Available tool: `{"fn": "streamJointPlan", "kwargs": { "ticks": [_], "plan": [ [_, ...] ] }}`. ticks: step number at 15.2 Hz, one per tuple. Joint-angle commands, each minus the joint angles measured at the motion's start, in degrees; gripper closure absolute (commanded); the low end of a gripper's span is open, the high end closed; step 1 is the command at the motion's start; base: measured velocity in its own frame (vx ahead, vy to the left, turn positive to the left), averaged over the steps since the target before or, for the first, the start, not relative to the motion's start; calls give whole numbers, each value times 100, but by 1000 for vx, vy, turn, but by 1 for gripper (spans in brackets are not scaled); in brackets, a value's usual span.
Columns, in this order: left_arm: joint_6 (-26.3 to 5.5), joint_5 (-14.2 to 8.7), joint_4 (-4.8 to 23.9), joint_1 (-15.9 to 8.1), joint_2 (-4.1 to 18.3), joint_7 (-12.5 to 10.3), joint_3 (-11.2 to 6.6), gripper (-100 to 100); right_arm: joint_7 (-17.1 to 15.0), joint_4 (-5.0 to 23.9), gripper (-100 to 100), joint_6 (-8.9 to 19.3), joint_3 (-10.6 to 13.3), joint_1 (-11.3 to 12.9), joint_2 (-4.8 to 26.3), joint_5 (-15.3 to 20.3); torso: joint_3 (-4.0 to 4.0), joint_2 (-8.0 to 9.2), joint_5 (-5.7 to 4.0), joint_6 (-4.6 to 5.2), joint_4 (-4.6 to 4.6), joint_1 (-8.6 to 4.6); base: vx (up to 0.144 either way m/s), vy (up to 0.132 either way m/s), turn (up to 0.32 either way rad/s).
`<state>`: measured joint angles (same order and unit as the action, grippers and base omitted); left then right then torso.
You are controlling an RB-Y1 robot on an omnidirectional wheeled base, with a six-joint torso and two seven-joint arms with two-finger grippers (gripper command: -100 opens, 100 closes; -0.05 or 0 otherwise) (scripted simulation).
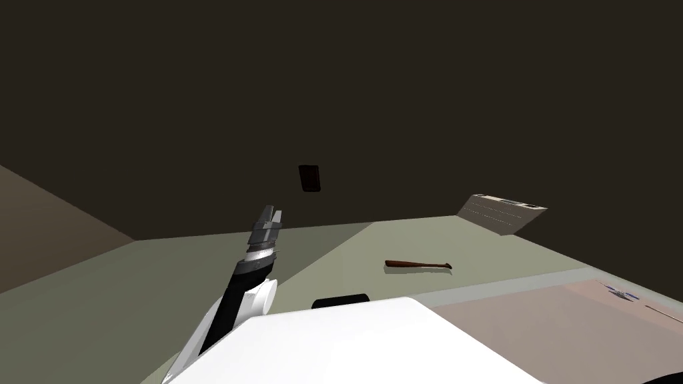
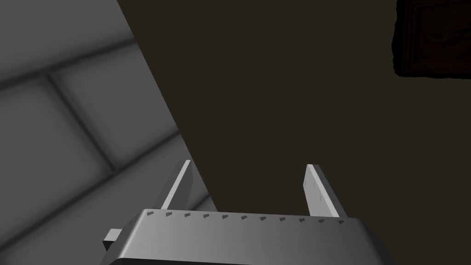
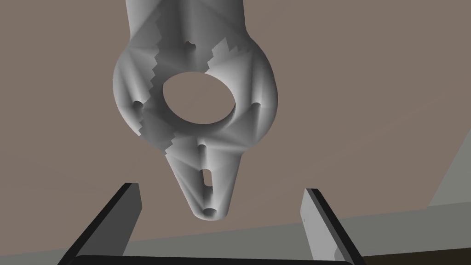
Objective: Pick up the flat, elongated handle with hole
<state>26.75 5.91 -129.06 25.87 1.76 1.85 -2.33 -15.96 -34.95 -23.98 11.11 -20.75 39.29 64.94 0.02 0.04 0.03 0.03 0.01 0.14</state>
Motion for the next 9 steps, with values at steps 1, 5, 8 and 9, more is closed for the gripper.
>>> {"fn": "streamJointPlan", "kwargs": {
  "ticks": [1, 5, 8, 9],
  "plan": [
    [0, 0, 0, 0, 0, 0, 0, 0, 286, 275, -100, -29, 103, 74, -68, -286, 0, 0, 0, 0, 0, 0, -13, -11, 80],
    [0, 0, 0, 0, 0, 0, 0, 0, 691, 487, -100, -44, 210, 132, -113, -844, 0, 1, 0, -2, 0, 0, -14, -11, 85],
    [0, 0, 0, 0, 0, 0, 0, 0, 981, 699, -100, -59, 317, 190, -158, -1240, 0, 0, 0, -2, 0, 0, -12, -9, 78],
    [0, 0, 0, 0, 0, 0, 0, 0, 981, 699, -100, -59, 317, 190, -158, -1372, 0, 0, 0, -1, 0, 0, -10, -9, 42]
  ]
}}
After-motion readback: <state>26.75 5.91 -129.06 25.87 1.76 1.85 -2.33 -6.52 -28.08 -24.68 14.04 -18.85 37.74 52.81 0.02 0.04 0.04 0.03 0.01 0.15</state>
